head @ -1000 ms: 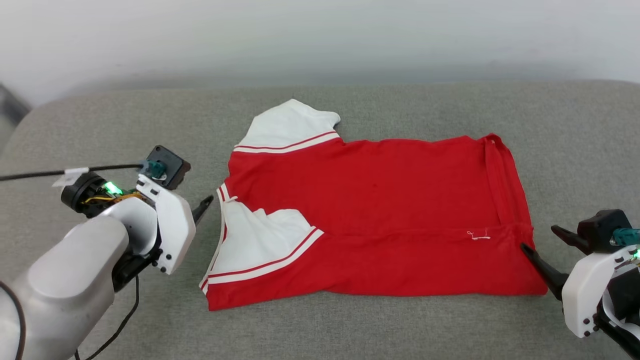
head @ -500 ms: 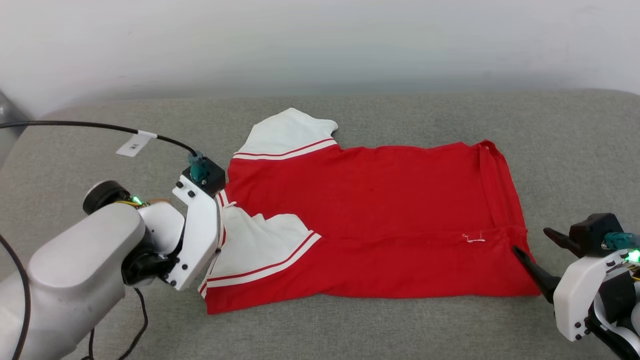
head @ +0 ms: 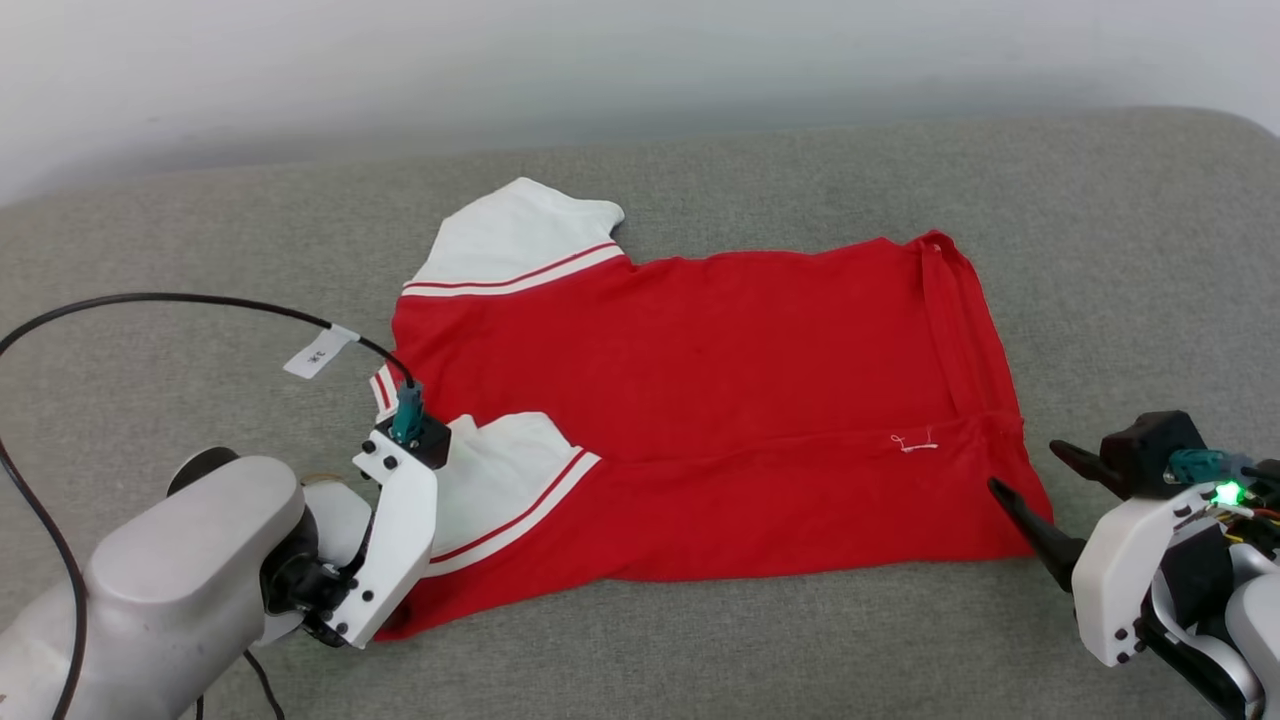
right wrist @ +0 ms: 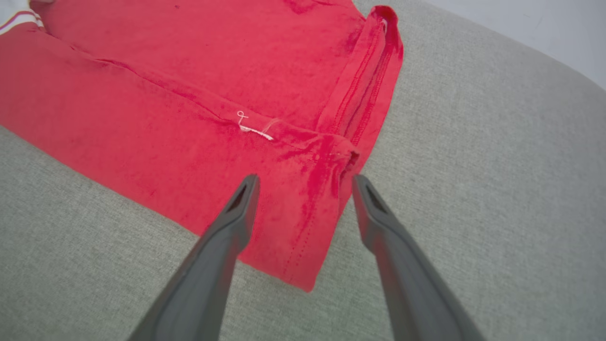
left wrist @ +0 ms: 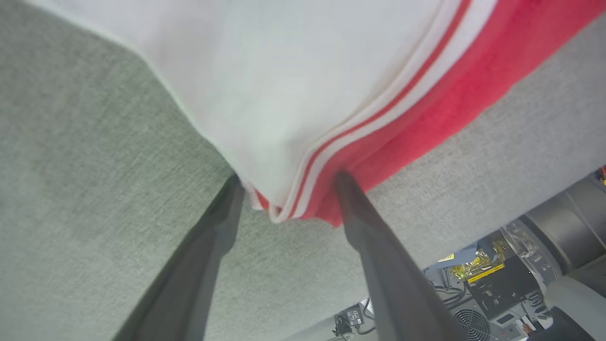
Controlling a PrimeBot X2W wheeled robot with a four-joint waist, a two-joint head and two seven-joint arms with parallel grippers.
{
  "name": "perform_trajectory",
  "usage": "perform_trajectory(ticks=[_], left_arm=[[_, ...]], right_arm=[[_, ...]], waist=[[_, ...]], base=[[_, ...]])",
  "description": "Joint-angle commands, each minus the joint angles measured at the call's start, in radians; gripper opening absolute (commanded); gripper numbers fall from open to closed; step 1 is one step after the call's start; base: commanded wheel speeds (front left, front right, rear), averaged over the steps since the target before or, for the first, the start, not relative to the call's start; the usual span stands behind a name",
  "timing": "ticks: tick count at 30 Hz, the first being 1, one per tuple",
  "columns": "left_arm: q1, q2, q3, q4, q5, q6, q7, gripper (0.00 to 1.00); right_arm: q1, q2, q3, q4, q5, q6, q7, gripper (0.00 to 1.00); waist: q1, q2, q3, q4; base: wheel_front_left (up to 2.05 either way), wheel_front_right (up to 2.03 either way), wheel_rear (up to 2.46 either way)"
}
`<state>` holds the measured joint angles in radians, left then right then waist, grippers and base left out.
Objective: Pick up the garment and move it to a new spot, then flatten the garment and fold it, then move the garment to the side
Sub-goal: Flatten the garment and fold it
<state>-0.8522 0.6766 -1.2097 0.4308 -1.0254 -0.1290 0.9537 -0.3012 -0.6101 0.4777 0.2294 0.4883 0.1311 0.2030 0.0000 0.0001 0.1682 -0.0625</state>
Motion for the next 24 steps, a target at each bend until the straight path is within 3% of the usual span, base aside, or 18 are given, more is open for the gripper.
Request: perform_trajectory(ticks=[1, 6, 8, 15, 24], left_arm=[[0.024, -0.006, -0.012, 0.018, 0.003, 0.002, 0.003, 1.00], [0.061, -0.020, -0.030, 0.050, 0.005, 0.001, -0.020, 1.00], [0.067, -0.028, -0.031, 0.047, -0.011, 0.001, -0.033, 0.00], [0.042, 0.008, -0.041, -0.031, -0.030, 0.000, -0.055, 0.00], [-0.016, 0.061, -0.051, -0.147, -0.024, 0.000, -0.085, 0.00]], right_arm=[[-0.016, 0.007, 0.003, 0.002, -0.005, -0.001, -0.003, 1.00], [-0.029, 0.000, 0.005, 0.009, 0.003, -0.001, 0.001, 1.00], [-0.031, -0.011, 0.001, 0.008, 0.008, -0.001, 0.010, 1.00], [-0.072, -0.105, 0.018, -0.052, 0.039, -0.001, 0.122, 1.00], [-0.217, -0.328, 0.201, -0.192, 0.235, -0.001, 0.578, 1.00]], waist=[[0.0000, -0.0001, 0.015, -0.013], [0.0000, -0.0001, 0.015, -0.016], [0.0000, -0.0001, 0.006, -0.013], [0.0000, -0.0001, -0.035, 0.006], [0.0000, -0.0001, -0.030, 0.033]], base=[[0.00, 0.00, 0.00], [0.00, 0.00, 0.00], [0.00, 0.00, 0.00], [0.00, 0.00, 0.00], [0.00, 0.00, 0.00]])
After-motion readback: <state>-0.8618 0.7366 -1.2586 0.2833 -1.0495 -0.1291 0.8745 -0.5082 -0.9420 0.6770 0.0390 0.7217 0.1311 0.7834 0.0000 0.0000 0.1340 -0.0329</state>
